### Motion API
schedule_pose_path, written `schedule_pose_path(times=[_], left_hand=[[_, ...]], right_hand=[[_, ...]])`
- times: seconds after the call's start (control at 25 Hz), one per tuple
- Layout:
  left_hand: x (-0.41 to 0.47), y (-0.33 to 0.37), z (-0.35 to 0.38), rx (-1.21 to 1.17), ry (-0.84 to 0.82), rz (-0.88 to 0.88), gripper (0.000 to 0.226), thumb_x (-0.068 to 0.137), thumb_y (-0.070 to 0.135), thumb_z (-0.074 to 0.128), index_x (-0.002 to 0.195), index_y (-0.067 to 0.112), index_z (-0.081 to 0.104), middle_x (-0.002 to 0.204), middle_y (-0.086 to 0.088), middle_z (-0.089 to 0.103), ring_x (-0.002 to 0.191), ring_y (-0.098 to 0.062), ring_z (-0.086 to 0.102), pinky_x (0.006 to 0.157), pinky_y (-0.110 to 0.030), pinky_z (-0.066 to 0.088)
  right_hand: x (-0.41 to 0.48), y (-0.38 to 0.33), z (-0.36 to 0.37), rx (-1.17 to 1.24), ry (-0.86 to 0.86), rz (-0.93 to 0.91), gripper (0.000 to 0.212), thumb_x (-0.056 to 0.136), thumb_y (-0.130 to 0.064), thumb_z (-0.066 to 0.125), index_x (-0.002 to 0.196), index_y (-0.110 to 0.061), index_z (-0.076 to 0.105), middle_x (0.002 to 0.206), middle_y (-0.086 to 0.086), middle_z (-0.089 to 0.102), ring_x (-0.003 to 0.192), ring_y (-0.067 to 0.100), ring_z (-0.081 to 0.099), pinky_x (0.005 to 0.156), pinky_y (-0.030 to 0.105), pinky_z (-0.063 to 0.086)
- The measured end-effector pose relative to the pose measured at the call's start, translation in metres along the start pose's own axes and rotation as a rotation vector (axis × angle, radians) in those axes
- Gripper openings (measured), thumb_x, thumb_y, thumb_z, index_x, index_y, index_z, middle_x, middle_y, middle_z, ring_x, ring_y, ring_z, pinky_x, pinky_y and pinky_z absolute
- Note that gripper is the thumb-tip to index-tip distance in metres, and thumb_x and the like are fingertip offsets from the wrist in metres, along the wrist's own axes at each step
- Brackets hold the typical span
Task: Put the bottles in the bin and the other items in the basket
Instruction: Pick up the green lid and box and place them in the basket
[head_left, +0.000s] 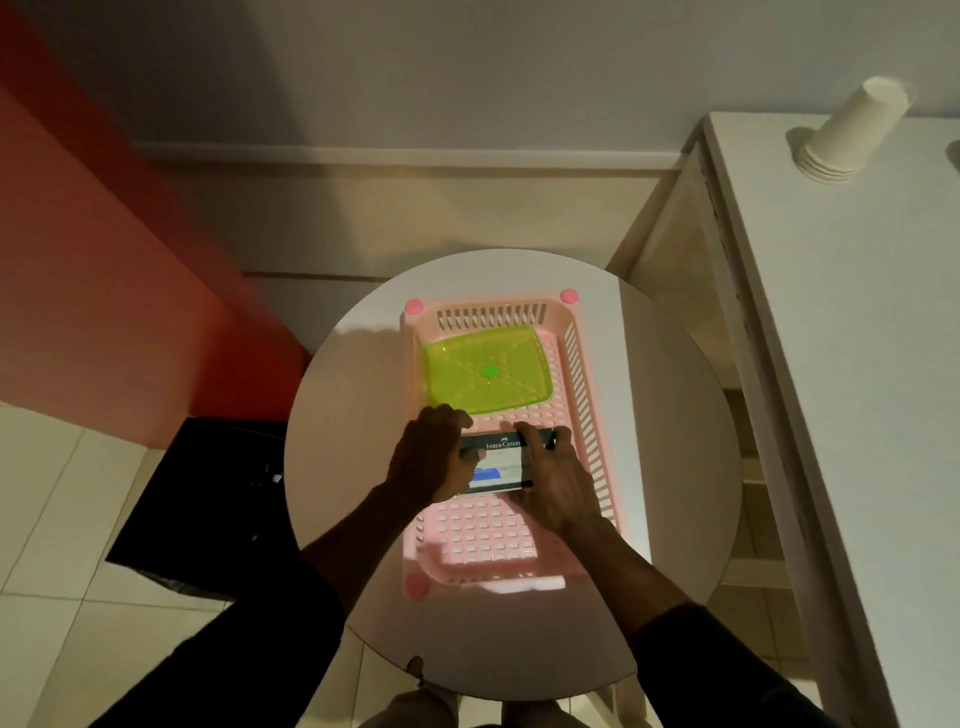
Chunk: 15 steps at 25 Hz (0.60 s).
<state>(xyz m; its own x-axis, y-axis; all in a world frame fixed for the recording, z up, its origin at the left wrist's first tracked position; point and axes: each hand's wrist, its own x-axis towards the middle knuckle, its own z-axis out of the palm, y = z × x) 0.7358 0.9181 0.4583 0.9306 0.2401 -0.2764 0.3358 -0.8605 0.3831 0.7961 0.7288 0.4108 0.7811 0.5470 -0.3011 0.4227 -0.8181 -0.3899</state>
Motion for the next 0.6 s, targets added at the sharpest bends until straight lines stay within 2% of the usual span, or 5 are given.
schedule_pose_path(times=[0.08, 0.12, 0.24, 0.36, 0.6], left_hand=[[-0.02, -0.015, 0.001, 0.128, 0.236, -0.144, 0.045, 0.09, 0.033, 0.074, 0.127, 0.008, 0.062, 0.129, -0.013, 0.06, 0.118, -0.033, 0.056, 0.096, -0.045, 0.049], [-0.031, -0.025, 0.002, 0.149, 0.276, -0.251, 0.05, 0.09, 0.034, 0.073, 0.13, 0.01, 0.058, 0.134, -0.013, 0.056, 0.121, -0.033, 0.054, 0.097, -0.045, 0.049], [-0.052, -0.043, 0.014, -0.017, 0.21, -0.452, 0.058, 0.097, 0.039, 0.069, 0.145, 0.015, 0.049, 0.143, -0.01, 0.055, 0.128, -0.029, 0.055, 0.102, -0.043, 0.051], [-0.061, -0.049, 0.023, -0.105, 0.223, -0.416, 0.038, 0.099, 0.038, 0.068, 0.134, 0.021, 0.065, 0.124, -0.001, 0.075, 0.111, -0.021, 0.072, 0.094, -0.038, 0.059], [-0.057, -0.044, 0.024, -0.074, 0.209, -0.446, 0.03, 0.099, 0.037, 0.07, 0.123, 0.02, 0.067, 0.112, 0.0, 0.079, 0.099, -0.022, 0.077, 0.08, -0.034, 0.058]], right_hand=[[0.012, -0.007, 0.004, -0.101, -0.038, 0.009, 0.106, 0.076, -0.046, 0.086, 0.161, -0.027, 0.024, 0.141, 0.016, 0.039, 0.121, 0.035, 0.055, 0.08, 0.048, 0.062], [0.018, -0.013, 0.007, -0.14, -0.061, 0.005, 0.107, 0.078, -0.047, 0.085, 0.162, -0.028, 0.021, 0.14, 0.017, 0.037, 0.123, 0.036, 0.051, 0.08, 0.048, 0.062], [0.031, -0.021, 0.014, -0.241, -0.041, 0.003, 0.103, 0.087, -0.053, 0.075, 0.164, -0.028, 0.013, 0.141, 0.018, 0.035, 0.127, 0.036, 0.046, 0.077, 0.047, 0.06], [0.042, -0.028, 0.019, -0.282, -0.004, 0.007, 0.099, 0.09, -0.055, 0.07, 0.165, -0.029, 0.011, 0.149, 0.022, 0.032, 0.13, 0.037, 0.044, 0.078, 0.047, 0.06], [0.052, -0.035, 0.023, -0.279, -0.005, -0.06, 0.101, 0.089, -0.053, 0.073, 0.165, -0.022, 0.013, 0.151, 0.025, 0.03, 0.132, 0.039, 0.045, 0.081, 0.05, 0.062]])
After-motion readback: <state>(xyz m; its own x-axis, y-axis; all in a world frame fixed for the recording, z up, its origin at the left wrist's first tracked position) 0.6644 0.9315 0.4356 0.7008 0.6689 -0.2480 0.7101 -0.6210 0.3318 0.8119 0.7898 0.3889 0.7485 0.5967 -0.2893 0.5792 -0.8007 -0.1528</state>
